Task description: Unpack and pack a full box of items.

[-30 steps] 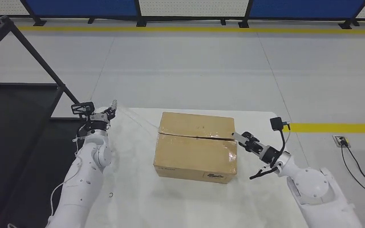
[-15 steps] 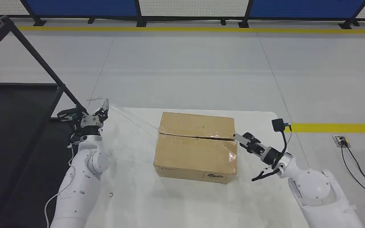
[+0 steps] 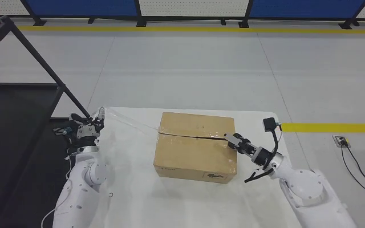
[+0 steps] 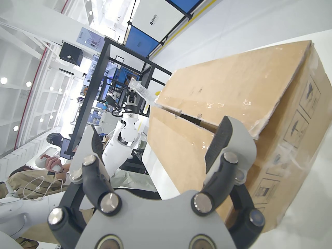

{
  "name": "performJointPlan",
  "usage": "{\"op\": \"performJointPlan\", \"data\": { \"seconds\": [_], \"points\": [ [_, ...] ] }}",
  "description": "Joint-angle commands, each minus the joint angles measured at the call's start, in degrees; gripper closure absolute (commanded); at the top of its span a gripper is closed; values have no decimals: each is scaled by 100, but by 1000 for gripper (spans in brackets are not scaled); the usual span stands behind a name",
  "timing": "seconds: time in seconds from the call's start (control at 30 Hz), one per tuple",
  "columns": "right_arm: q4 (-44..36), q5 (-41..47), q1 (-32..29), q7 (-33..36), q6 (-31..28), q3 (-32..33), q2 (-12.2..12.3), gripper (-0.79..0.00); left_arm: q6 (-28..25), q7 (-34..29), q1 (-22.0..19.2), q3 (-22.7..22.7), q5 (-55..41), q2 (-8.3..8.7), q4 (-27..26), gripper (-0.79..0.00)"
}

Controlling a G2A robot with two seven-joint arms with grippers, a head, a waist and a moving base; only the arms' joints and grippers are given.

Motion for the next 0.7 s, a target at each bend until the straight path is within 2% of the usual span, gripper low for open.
{"op": "performJointPlan", "data": {
  "seconds": [0.0,0.3,0.67],
  "points": [
    [-2,8,-5,-7,-18,7,1,-785,75,82,142,-24,-4,-2,-79,-785],
    [-2,8,-5,-7,-18,7,1,-785,485,318,671,-102,-84,-38,-466,-785],
    [-138,-208,123,83,-61,-147,-24,-785,427,198,980,-232,-870,-118,-400,-785]
  ]
}}
